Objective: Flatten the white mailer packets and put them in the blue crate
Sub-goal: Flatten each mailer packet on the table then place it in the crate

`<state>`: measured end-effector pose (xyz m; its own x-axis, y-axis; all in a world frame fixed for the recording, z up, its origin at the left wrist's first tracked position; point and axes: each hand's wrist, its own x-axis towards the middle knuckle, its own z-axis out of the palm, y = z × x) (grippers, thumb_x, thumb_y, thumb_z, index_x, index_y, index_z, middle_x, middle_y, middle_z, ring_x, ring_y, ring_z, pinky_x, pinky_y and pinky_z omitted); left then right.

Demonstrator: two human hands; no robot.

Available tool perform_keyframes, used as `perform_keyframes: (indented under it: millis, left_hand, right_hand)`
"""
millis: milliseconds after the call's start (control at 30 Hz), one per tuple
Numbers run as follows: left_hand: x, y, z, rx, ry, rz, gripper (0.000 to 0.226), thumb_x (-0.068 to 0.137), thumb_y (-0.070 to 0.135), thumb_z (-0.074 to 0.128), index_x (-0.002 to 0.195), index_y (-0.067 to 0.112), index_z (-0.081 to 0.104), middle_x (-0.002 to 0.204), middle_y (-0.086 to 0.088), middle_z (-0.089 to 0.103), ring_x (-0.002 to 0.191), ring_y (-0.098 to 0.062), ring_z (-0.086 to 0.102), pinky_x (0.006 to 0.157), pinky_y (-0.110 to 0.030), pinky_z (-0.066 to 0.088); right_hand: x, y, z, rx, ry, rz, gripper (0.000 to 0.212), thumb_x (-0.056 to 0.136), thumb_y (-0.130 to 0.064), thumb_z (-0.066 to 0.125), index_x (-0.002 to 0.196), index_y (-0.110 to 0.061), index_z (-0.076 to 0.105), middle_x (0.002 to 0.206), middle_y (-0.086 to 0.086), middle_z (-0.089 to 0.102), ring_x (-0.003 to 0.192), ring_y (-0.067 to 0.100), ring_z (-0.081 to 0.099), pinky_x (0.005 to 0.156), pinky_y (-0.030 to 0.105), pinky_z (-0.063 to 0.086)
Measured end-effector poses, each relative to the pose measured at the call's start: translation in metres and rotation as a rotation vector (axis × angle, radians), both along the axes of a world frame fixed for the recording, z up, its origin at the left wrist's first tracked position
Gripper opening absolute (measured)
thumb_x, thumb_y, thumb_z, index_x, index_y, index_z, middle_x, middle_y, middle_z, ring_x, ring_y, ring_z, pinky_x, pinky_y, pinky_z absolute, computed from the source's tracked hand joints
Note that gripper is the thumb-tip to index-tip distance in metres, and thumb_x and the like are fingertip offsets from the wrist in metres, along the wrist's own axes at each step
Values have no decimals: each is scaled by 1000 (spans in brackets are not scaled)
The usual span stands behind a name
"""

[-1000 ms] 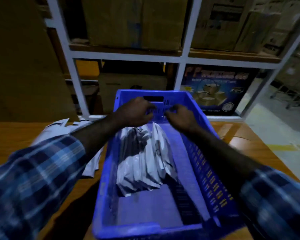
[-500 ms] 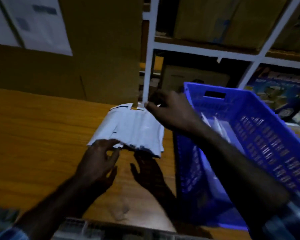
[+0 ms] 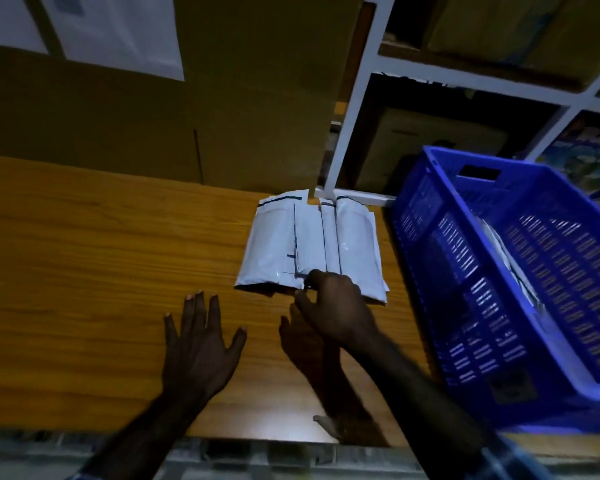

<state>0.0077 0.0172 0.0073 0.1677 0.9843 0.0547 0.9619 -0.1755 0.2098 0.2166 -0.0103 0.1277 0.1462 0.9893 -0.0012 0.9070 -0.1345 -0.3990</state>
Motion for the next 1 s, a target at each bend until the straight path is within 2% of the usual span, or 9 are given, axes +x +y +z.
perform_keyframes:
  millis: [133,267,367,500,600,700,767,833,1000]
  left_hand:
    - [-1,0,-2,19,0,-15,87,86,67,24,146,7,42,155,-17,32,145,-31,26,116,-54,10]
    - [-1,0,-3,10,0,1,87,87,67,25,147,5,40,154,-16,35,144,-32,28,116,-52,9]
    - [-1,0,-2,30,-16,14,85,87,62,27,144,2,43,151,-17,39,142,-32,34,115,-51,12]
    - [-1,2,-4,64,-32,10,79,85,54,33,138,-1,49,145,-18,47,136,-34,42,111,-53,17]
    - [0,3,-5,67,-26,19,78,84,54,34,137,-1,51,142,-18,50,134,-34,45,110,-52,18]
    - [0,3,-5,77,-36,18,79,84,55,33,138,-1,50,142,-18,51,134,-34,46,110,-50,18]
    - [0,3,-6,81,-41,14,79,85,55,34,139,-1,49,143,-18,50,134,-34,45,110,-50,18]
    - [-1,4,-8,74,-48,19,80,86,56,32,142,0,44,146,-16,46,137,-32,41,112,-50,15]
    - [-2,2,-6,54,-194,52,83,91,61,12,152,8,26,155,-11,33,145,-25,28,120,-45,4]
  right_hand:
    - [-25,42,-7,106,10,8,34,94,-28,57,115,-2,63,108,18,63,99,32,60,75,35,49]
    - [-55,100,-14,97,-25,-98,56,95,-41,54,133,0,47,133,25,49,121,40,44,97,42,39]
    - [-73,126,-31,-16,-132,-147,84,96,-54,50,150,4,22,155,34,20,144,46,19,117,49,18]
    - [-82,137,-63,-80,-162,-185,87,97,-42,54,153,5,6,157,38,3,147,50,3,121,50,8]
    - [-84,138,-72,-89,-200,-151,85,94,-32,58,151,8,9,156,38,8,147,49,5,121,48,6]
    - [-84,134,-68,1,-59,-179,71,92,-17,61,148,4,24,154,32,24,146,43,19,119,44,21]
    - [-80,131,-56,98,63,-204,50,91,-10,60,137,0,42,140,24,46,132,37,42,104,40,42]
    - [-71,127,-37,156,159,-225,30,94,-11,57,123,-4,53,121,16,61,113,31,58,83,33,47]
    - [-46,89,19,346,351,-67,35,96,-13,48,129,-11,60,113,12,71,99,30,66,74,30,48]
